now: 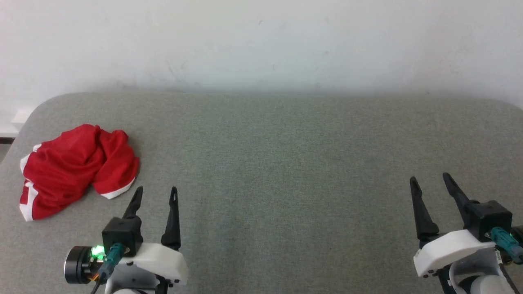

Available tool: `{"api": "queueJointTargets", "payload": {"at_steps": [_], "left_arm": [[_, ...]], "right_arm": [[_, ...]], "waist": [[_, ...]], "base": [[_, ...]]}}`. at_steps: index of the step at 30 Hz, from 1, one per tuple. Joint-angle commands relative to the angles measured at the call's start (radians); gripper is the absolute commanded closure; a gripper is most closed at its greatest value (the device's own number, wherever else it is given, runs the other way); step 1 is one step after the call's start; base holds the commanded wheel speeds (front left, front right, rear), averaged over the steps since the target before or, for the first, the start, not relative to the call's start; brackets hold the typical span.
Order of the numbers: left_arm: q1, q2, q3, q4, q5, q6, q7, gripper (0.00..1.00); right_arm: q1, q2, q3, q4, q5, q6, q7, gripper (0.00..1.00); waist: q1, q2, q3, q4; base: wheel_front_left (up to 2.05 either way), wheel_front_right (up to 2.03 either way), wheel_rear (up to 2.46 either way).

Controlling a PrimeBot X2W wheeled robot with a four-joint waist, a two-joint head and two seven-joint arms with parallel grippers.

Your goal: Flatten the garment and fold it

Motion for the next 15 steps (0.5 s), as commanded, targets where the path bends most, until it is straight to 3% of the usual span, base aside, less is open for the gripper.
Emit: {"api": "queueJointTargets", "payload": {"at_steps": [1, 15], "left_arm": [[0.013, -0.001, -0.001, -0.003, -0.011, -0.008, -0.011, 0.0], [0.024, -0.002, -0.001, -0.012, -0.024, 0.004, -0.038, 0.0]], "right_arm": [[0.007, 0.001, -0.01, 0.004, 0.011, -0.001, -0.01, 0.0], [0.005, 0.002, -0.022, 0.014, 0.009, -0.001, -0.037, 0.0]], "waist": [[0.0, 0.0, 0.001, 0.005], [0.0, 0.0, 0.001, 0.047]], "base": [[0.0, 0.0, 0.0], [0.0, 0.0, 0.0]]}}
